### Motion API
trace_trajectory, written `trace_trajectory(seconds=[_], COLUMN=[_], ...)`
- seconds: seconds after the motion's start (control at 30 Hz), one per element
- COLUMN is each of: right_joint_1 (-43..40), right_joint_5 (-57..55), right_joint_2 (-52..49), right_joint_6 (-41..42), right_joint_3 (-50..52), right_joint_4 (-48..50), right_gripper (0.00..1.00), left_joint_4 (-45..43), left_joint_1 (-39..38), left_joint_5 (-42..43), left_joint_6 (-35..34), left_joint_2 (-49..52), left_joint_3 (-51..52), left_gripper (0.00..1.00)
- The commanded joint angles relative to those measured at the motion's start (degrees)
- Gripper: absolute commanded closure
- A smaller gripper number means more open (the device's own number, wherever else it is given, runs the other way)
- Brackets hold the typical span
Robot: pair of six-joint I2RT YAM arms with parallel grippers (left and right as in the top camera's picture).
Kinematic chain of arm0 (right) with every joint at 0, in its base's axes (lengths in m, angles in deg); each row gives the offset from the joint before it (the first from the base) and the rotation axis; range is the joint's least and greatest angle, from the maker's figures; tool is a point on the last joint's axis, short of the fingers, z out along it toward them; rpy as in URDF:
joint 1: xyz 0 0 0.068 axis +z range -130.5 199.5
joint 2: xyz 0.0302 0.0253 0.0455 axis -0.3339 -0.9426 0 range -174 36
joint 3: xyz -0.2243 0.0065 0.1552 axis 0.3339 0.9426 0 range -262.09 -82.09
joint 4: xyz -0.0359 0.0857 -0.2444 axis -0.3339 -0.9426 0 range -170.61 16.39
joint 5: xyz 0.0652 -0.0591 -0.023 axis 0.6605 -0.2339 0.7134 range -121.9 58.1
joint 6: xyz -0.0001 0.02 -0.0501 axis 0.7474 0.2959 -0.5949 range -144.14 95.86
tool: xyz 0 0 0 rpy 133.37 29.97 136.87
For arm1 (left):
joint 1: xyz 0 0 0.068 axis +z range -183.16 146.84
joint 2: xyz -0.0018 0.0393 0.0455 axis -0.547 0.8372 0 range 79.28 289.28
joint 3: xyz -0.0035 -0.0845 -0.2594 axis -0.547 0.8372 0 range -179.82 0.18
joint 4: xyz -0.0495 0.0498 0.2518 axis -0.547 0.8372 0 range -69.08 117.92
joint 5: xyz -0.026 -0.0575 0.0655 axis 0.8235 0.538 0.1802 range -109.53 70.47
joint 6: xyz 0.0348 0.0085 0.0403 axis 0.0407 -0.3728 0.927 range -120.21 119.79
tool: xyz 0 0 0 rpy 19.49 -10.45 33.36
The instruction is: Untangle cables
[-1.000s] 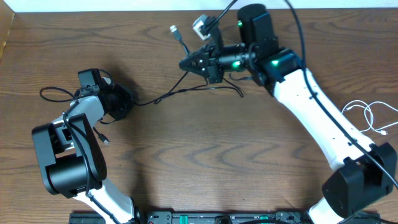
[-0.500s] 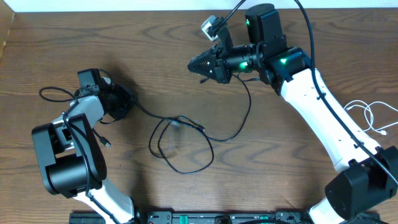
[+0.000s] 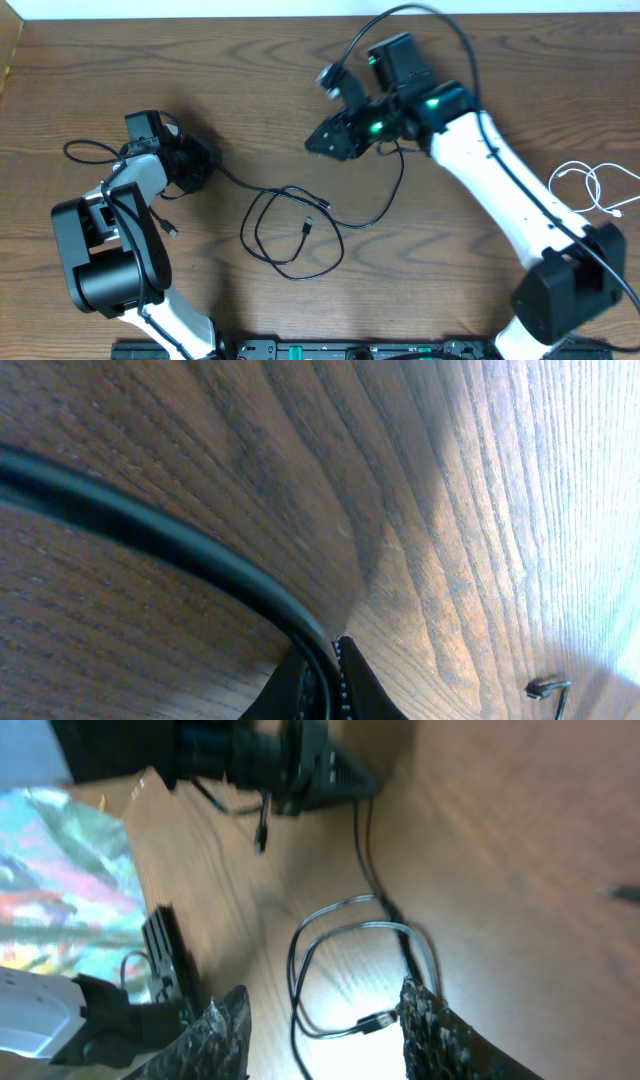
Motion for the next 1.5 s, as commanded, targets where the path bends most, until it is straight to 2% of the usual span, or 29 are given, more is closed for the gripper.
trace_trajectory(seconds=[0.0,0.1,0.2,0.4,0.5,0.6,0.73,0.83,0.87,0.9,1.0,1.2,1.33,1.47], right_joint_1=[3.8,6.4,8.8,12.0,12.3,12.2,12.2,12.5,12.8,13.0,13.8,15.6,16.5,17.8], right_joint_5=[-0.9,-0.9,-0.9,-0.9,-0.9,-1.3,-4.9,-5.9,-6.3,-6.9,-9.1,-20.5,-24.0,-26.4], right_joint_2=[-3.7,-6.1,-8.6,-14.3,-16.6,-19.0,-21.9,-23.7,-24.3,-24.7,-26.1,-26.7,-26.7,-26.8], right_joint_6=[-0.1,0.4,1.9,12.7,19.2,29.7,43.7,49.1,50.7,51.8,53.1,60.8,63.5,63.5], right_joint_3=[-0.2,-0.2,-0.2,-0.2,-0.2,-0.2,-0.2,-0.2,-0.2,-0.2,-0.2,-0.2,-0.2,-0.2], right_joint_4=[-0.7,-0.7,-0.5,2.8,5.4,8.0,8.6,8.9,9.4,10.1,13.8,15.9,18.1,19.1], right_gripper=[0.56,0.53,0.56,0.61,0.75,0.87,0.93,0.88,0.77,0.70,0.64,0.68,0.68,0.77], left_joint_4=[0.4,0.4,0.4,0.4,0.4,0.4,0.4,0.4,0.4,0.4,0.4,0.4,0.4,0.4], left_joint_1=[0.3,0.3,0.3,0.3,0.3,0.3,0.3,0.3,0.3,0.3,0.3,0.3,0.3,0.3], left_joint_5=[-0.9,-0.9,-0.9,-0.9,-0.9,-0.9,-0.9,-0.9,-0.9,-0.9,-0.9,-0.9,-0.9,-0.9], left_joint_6=[1.2,1.2,1.2,1.2,1.2,1.2,1.0,1.0,1.0,1.0,1.0,1.0,1.0,1.0], left_joint_2=[-0.2,-0.2,-0.2,-0.2,-0.2,-0.2,-0.2,-0.2,-0.2,-0.2,-0.2,-0.2,-0.2,-0.2], left_joint_3=[1.0,1.0,1.0,1.0,1.0,1.0,1.0,1.0,1.0,1.0,1.0,1.0,1.0,1.0], left_gripper=[0.92,0.92,0.92,0.92,0.93,0.92,0.92,0.92,0.92,0.92,0.92,0.92,0.92,0.92])
